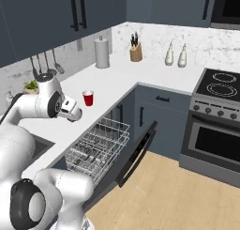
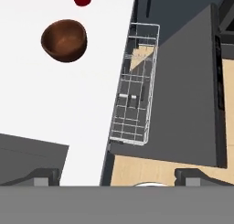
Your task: Pick up the cup and bowl from the counter, place them in the dishwasher, and close the dishwasher door.
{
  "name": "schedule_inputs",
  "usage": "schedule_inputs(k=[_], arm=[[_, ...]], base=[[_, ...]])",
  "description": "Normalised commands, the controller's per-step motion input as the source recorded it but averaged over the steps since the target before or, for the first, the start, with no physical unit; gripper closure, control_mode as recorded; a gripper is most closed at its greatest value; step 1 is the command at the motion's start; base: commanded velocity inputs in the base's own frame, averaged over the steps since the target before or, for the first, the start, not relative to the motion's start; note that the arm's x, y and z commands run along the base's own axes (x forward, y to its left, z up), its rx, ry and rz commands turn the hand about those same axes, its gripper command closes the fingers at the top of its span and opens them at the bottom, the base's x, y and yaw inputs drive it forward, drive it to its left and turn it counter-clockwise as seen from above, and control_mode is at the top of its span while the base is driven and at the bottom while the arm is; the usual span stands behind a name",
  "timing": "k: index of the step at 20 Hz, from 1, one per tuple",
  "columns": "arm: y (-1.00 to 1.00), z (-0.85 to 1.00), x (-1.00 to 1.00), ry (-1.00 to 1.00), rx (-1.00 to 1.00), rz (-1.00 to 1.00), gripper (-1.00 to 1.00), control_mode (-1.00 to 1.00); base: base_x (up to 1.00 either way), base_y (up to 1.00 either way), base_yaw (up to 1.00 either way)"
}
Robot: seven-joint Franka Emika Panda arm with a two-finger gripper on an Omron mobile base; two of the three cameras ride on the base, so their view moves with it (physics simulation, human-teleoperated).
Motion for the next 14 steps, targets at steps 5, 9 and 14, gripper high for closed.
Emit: schedule_inputs(k=[5,9,14], arm=[[0.15,-0.1,0.45,0.05,0.04,0.0,-1.0,-1.0],[0.08,-0.12,0.51,0.05,0.02,0.0,-1.0,-1.0],[0.12,-0.16,0.56,0.0,0.0,0.0,-1.0,-1.0]], base=[[0.0,0.0,0.0],[0.0,0.0,0.0],[0.0,0.0,0.0]])
